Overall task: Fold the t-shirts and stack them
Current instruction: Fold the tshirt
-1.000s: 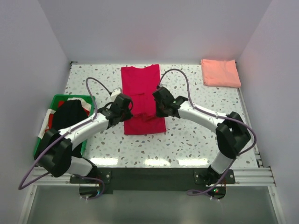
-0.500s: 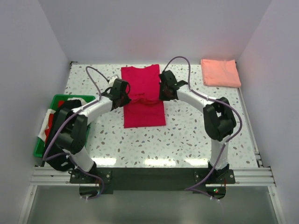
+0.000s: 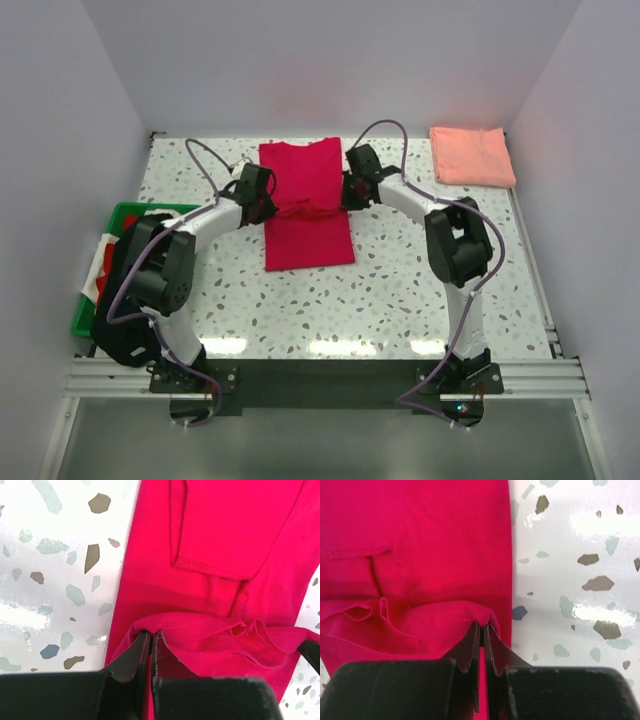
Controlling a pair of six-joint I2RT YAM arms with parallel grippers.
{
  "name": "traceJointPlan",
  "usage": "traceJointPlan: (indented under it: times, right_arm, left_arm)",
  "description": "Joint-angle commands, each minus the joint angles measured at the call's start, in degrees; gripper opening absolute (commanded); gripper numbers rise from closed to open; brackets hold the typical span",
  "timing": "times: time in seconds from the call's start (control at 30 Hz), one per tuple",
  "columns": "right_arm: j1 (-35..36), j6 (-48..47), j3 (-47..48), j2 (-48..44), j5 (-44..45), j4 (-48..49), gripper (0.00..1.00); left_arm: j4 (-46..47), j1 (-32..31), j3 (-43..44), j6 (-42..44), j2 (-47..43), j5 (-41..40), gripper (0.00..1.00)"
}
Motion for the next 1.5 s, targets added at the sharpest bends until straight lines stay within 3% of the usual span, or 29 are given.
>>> traceJointPlan:
  times: [0.0, 0.13, 0.23, 0.33, 0.37, 0.4, 0.5, 0.6, 0.73, 0.83, 0.97, 1.17, 1.47]
  right_arm:
    - [-0.59, -1.0, 3.87, 1.05, -2.34, 2.52, 0.0]
    - [-1.03, -1.26, 6.32, 3.07, -2.95, 1.82, 0.0]
    - [-2.0, -1.17, 6.86, 3.69, -4.36, 1.72, 0.08]
    - [-3.58, -0.91, 5.37, 1.94, -4.98, 2.16, 0.23]
    - [-3.93, -0.91, 4.93, 1.23, -4.89, 2.34, 0.3]
    - [-4.98, -0.91, 4.58, 0.53, -4.89, 2.34, 0.41]
    - [-5.95, -1.0, 2.47, -2.9, -4.54, 2.52, 0.53]
    - [-5.43, -1.09, -1.04, -6.76, -5.15, 4.71, 0.53]
    - [-2.71, -1.26, -4.04, -8.88, -4.36, 5.5, 0.52]
    - [0.01, -1.44, -3.87, -8.36, -3.84, 6.21, 0.46]
    - [1.95, -1.88, -1.32, -4.85, -5.85, 6.29, 0.38]
    - [1.96, -4.07, 6.4, 3.76, -10.08, 4.99, 0.36]
    - [-6.21, -1.35, 7.48, 11.68, -13.76, 5.77, 0.33]
  left_arm:
    - [2.2, 1.24, 2.58, 1.36, 0.51, -0.08, 0.0]
    - [2.99, 2.29, 2.85, 1.63, 1.48, 1.41, 0.0]
    - [6.23, 3.35, 2.33, 3.03, 1.66, 4.57, 0.03]
    - [7.73, 4.66, 2.41, 4.61, 0.87, 6.69, 0.25]
    - [8.08, 5.02, 2.15, 4.96, -0.35, 7.13, 0.37]
    - [8.7, 5.2, 1.8, 5.66, -1.06, 7.13, 0.41]
    - [9.14, 5.64, 0.31, 6.11, -4.49, 6.78, 0.48]
    - [10.1, 5.38, -1.71, 6.02, -6.86, 7.22, 0.43]
    - [11.16, 4.76, -3.13, 4.97, -6.26, 9.85, 0.15]
    - [12.3, 3.88, -2.43, 4.62, -3.02, 11.52, 0.02]
    - [12.84, 3.18, 0.3, 4.88, 1.38, 13.46, 0.0]
    - [11.96, 3.44, 5.3, 6.11, 7.98, 13.64, 0.0]
    - [10.81, 5.9, 6.28, 6.03, 12.55, 12.58, 0.0]
